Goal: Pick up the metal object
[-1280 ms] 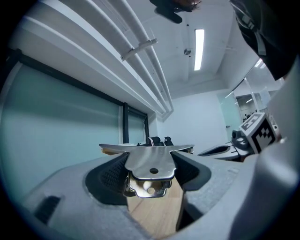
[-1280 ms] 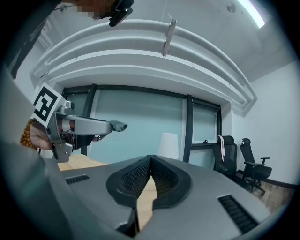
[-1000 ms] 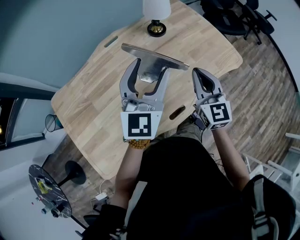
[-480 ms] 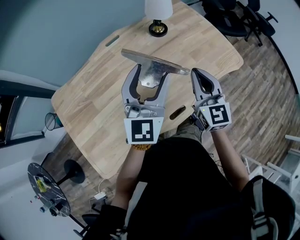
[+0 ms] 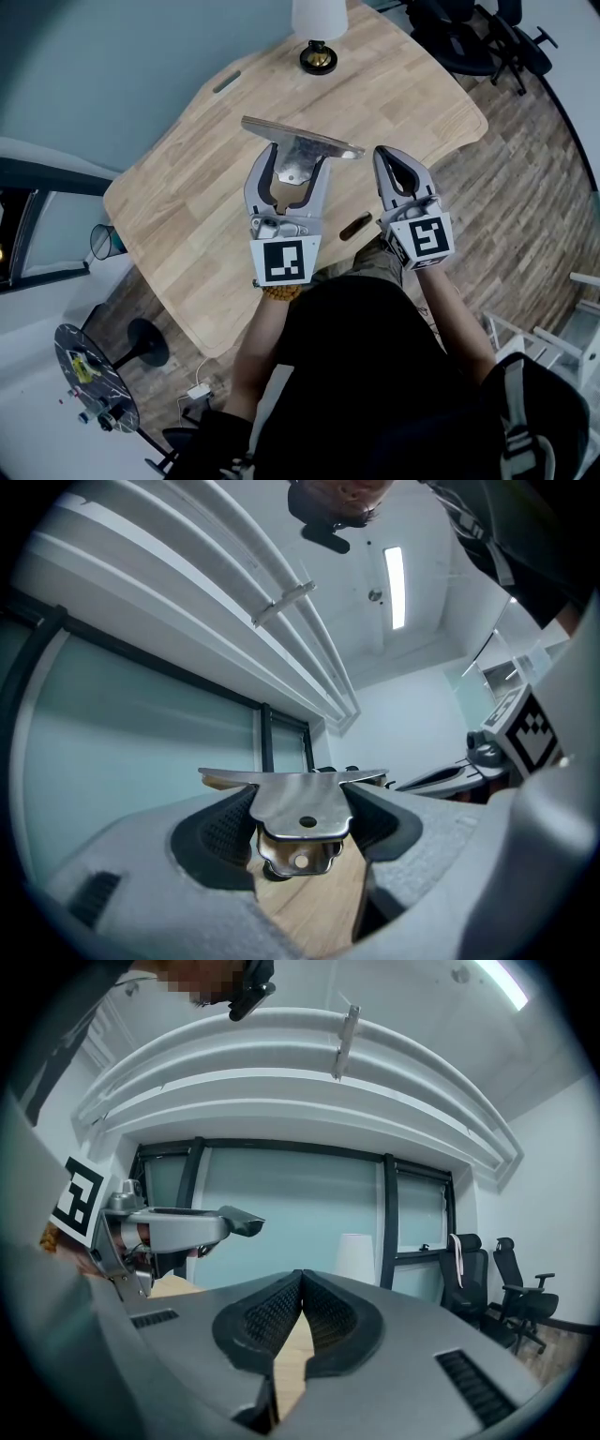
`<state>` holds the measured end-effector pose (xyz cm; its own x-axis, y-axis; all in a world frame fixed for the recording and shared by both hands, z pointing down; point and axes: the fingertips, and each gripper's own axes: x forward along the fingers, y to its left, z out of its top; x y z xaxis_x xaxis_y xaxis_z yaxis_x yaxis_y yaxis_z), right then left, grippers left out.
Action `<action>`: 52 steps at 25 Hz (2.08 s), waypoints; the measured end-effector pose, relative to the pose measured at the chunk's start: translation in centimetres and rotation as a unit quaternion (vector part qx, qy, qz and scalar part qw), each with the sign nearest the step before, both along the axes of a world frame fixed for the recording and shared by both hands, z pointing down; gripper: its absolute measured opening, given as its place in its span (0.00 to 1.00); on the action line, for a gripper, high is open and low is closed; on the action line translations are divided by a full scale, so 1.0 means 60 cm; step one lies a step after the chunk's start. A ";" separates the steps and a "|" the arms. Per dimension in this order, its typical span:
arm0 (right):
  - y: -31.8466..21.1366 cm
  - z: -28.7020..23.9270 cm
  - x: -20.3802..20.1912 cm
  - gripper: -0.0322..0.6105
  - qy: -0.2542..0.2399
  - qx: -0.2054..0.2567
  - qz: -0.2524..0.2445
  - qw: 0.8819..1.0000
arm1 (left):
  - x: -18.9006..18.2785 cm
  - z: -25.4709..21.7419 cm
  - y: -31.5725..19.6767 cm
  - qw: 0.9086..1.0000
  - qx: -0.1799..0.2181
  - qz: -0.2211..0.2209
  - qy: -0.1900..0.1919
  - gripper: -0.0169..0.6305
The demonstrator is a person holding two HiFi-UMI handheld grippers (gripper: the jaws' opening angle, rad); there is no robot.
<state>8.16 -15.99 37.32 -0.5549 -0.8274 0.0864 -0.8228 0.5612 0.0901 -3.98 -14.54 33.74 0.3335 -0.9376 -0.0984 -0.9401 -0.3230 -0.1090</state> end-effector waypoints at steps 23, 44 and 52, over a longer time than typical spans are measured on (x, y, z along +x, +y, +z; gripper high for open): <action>0.025 0.023 -0.050 0.06 0.002 -0.017 -0.025 1.000 | -0.027 0.076 0.009 0.998 -0.037 -0.039 0.017 0.50; 0.061 0.046 -0.118 0.06 0.006 -0.020 -0.064 0.998 | -0.052 0.099 0.013 0.997 -0.045 -0.055 0.021 0.50; 0.060 0.049 -0.128 0.06 0.008 -0.022 -0.073 0.997 | -0.050 0.108 0.010 0.998 -0.048 -0.047 0.018 0.50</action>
